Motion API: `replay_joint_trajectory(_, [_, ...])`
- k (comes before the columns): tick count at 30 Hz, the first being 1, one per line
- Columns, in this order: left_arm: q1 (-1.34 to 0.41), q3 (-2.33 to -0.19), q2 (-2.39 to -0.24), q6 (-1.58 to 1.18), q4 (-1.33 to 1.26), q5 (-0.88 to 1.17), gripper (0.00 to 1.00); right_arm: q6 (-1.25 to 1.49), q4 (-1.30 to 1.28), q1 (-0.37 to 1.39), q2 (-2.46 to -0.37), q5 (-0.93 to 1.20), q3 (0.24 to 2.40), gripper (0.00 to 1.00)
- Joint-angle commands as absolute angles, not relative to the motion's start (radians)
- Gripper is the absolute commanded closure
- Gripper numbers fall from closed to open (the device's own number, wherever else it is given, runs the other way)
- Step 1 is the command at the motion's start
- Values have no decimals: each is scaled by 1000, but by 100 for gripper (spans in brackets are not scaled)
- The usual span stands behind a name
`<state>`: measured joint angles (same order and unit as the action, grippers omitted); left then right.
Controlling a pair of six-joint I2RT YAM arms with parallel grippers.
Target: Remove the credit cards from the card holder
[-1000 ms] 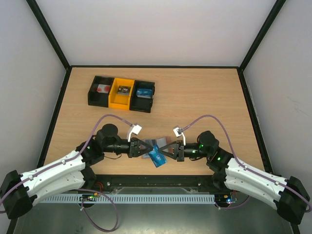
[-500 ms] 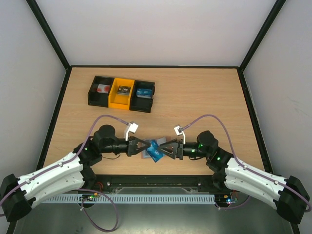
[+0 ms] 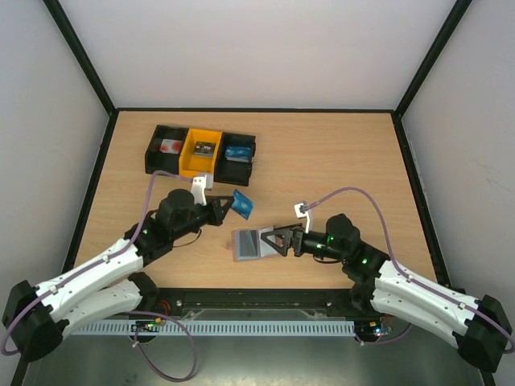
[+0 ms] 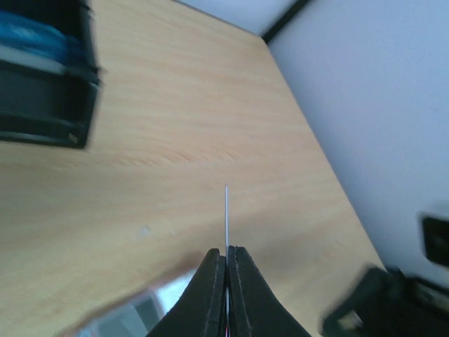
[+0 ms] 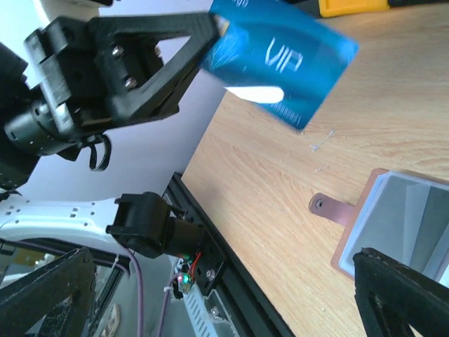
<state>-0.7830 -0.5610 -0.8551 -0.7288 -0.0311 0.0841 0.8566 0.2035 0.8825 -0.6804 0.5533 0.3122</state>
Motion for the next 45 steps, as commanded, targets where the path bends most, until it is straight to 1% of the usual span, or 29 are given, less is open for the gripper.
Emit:
replay_joint_trajectory(1, [-710, -642, -945, -683, -75, -94, 97, 844, 130, 881, -623, 469, 351, 2])
replay_joint_trajectory(7, [-581, -714, -1138, -632, -155, -134, 97, 850, 98, 881, -570, 377, 343, 2])
replay_joint_trajectory(15, [-458, -795, -1360, -598, -317, -96, 97, 835, 104, 881, -592, 346, 360, 2])
replay_joint_trajectory(20, [-442, -841, -1466, -586, -417, -91, 97, 845, 141, 881, -619, 342, 356, 2])
replay_joint_trajectory(23, [-439, -885, -1545, -592, -442, -86, 97, 827, 102, 882, -634, 327, 379, 2])
replay_joint_trajectory(29, [-423, -987, -1684, -592, -434, -90, 97, 819, 77, 882, -617, 305, 388, 2])
replay_joint_trajectory(45, [-402, -1136, -1919, -631, -475, -69, 97, 819, -27, 881, -583, 258, 419, 2])
